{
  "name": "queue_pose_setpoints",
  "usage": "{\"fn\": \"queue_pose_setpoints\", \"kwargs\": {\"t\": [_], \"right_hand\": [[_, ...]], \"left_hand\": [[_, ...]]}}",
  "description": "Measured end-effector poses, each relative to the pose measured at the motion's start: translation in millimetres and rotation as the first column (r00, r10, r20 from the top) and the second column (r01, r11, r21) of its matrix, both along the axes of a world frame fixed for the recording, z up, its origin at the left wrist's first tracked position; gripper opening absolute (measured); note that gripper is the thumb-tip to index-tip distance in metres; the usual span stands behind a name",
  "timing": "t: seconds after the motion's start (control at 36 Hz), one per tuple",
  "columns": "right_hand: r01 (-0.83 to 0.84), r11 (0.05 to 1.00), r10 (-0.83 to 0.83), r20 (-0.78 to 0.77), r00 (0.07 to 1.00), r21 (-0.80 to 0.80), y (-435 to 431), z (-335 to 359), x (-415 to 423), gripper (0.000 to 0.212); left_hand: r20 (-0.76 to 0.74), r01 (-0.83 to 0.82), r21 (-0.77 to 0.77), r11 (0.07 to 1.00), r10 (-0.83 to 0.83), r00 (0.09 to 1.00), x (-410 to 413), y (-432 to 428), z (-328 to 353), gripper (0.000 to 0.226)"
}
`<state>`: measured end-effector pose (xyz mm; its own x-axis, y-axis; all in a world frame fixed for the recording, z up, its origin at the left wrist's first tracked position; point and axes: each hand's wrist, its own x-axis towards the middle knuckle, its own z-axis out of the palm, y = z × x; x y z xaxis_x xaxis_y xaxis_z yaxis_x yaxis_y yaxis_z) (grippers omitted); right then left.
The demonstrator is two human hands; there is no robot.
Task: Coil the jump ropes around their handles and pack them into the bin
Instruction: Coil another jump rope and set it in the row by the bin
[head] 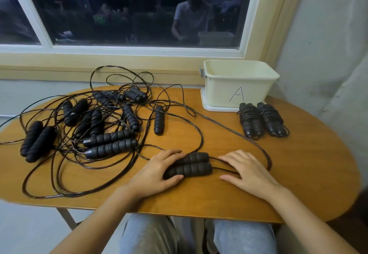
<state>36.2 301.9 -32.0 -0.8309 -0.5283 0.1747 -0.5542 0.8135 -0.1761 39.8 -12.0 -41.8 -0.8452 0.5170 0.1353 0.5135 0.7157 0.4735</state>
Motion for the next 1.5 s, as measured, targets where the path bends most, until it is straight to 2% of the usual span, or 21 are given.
{"fn": "queue_pose_setpoints", "kwargs": {"t": [0.11,0.28,0.39,0.5,0.61,0.69,0.83,1.11,1.25,1.39,1.5], "right_hand": [[0.036,0.999,-0.035,0.013,0.999,-0.021,-26,-2,-2,0.063],[0.11,0.992,-0.112,-0.036,0.993,-0.054,-26,-7,0,0.046],[0.152,0.985,-0.168,-0.236,0.957,-0.083,-14,-20,3,0.049],[0.216,0.966,-0.251,-0.31,0.917,-0.142,6,-26,9,0.037],[0.205,0.973,-0.232,-0.444,0.866,-0.109,8,-26,23,0.021],[0.176,0.982,-0.186,-0.505,0.843,-0.067,-7,-28,35,0.031],[0.129,0.989,-0.148,-0.552,0.82,-0.074,-34,-36,55,0.035],[0.043,0.997,-0.069,-0.543,0.837,-0.061,-96,-38,94,0.032],[0.05,0.996,-0.082,-0.493,0.866,-0.077,-112,-40,100,0.031],[0.034,0.996,-0.066,-0.455,0.888,-0.078,-116,-38,104,0.029],[0.01,0.998,-0.037,-0.438,0.898,-0.065,-116,-38,107,0.03]], "left_hand": [[0.016,0.035,0.009,0.999,-0.035,0.999,3,-7,-1,0.062],[0.012,0.077,-0.003,0.997,-0.077,0.997,9,-13,-4,0.06],[-0.058,0.059,-0.029,0.998,-0.061,0.996,14,-14,-11,0.058],[-0.085,-0.054,-0.021,0.998,0.052,0.995,20,-4,-13,0.06],[-0.072,-0.159,-0.008,0.987,0.158,0.985,18,11,-8,0.057],[-0.062,-0.194,0.019,0.981,0.195,0.979,15,19,-6,0.053],[-0.107,-0.207,0.068,0.976,0.213,0.971,17,22,-7,0.047],[-0.096,-0.219,-0.049,0.974,0.214,0.972,16,24,1,0.047],[-0.017,-0.215,-0.066,0.974,0.214,0.977,19,28,13,0.069],[0.061,-0.205,-0.146,0.968,0.215,0.975,21,33,22,0.093],[0.084,-0.191,-0.244,0.951,0.217,0.973,22,38,29,0.1]]}}
